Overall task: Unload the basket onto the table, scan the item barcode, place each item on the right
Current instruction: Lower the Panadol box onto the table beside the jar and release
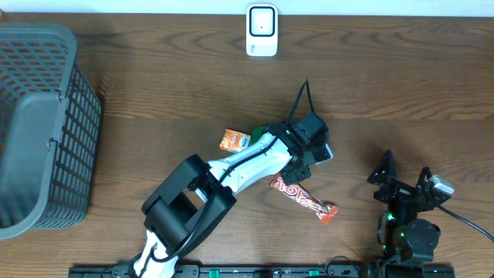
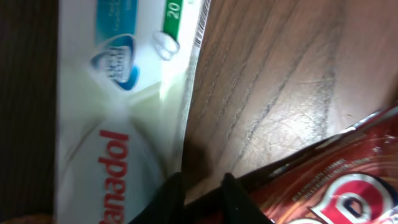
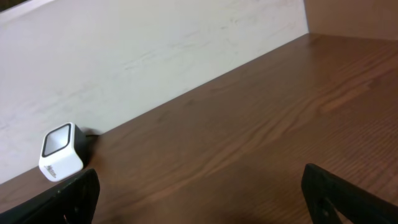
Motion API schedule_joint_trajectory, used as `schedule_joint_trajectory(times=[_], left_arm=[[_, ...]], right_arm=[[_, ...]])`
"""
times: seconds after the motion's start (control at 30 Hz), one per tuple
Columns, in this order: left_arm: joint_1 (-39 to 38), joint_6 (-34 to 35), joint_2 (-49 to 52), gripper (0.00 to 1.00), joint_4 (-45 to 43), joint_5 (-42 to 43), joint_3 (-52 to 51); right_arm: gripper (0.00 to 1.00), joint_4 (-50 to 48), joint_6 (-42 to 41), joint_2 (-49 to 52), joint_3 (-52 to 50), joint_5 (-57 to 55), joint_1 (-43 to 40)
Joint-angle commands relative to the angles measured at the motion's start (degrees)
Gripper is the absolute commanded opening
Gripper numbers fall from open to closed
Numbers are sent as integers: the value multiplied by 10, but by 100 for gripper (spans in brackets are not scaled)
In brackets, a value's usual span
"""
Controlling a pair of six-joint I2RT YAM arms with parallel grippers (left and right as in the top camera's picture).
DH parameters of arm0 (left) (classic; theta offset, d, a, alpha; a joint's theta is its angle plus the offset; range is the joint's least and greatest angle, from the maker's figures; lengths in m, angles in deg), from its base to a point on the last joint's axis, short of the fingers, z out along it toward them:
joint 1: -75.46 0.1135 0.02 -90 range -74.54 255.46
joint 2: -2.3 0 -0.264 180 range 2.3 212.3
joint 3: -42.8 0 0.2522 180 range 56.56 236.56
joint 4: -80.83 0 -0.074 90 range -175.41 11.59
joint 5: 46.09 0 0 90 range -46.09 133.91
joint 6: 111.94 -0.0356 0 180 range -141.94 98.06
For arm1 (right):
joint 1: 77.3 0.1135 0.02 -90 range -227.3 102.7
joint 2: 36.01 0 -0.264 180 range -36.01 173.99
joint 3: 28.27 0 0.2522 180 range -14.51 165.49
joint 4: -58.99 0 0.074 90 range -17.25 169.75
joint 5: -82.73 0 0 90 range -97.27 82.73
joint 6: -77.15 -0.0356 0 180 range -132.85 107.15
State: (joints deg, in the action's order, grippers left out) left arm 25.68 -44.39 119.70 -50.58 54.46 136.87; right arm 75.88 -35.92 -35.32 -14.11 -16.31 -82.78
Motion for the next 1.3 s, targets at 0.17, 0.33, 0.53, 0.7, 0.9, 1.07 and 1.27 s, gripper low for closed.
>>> schedule_joint_trajectory(times=[0.17,0.33,0.53,0.7,0.9,1.07,1.27], left_arm=[[3,-4,48,26,-34,-124,-6],[3,9,47,26,-83,-346,-6],[5,33,47,26,-133,-433,-6],[4,112,40,26,-146,-431,-6],[-1,134,-9,27,-144,-431,-6],[-17,138,-105,42,-144,-431,-5],[-38,138,-262,63,-144,-429,-5]], right_arm=[[99,1,-5,-3,-1,-5,4],[99,1,-5,-3,-1,-5,4],[99,1,-5,-3,-1,-5,4],[99,1,-5,-3,-1,-5,4],[99,1,-5,-3,-1,-5,4],[99,1,-5,-3,-1,-5,4],[99,1,-5,-3,-1,-5,4]])
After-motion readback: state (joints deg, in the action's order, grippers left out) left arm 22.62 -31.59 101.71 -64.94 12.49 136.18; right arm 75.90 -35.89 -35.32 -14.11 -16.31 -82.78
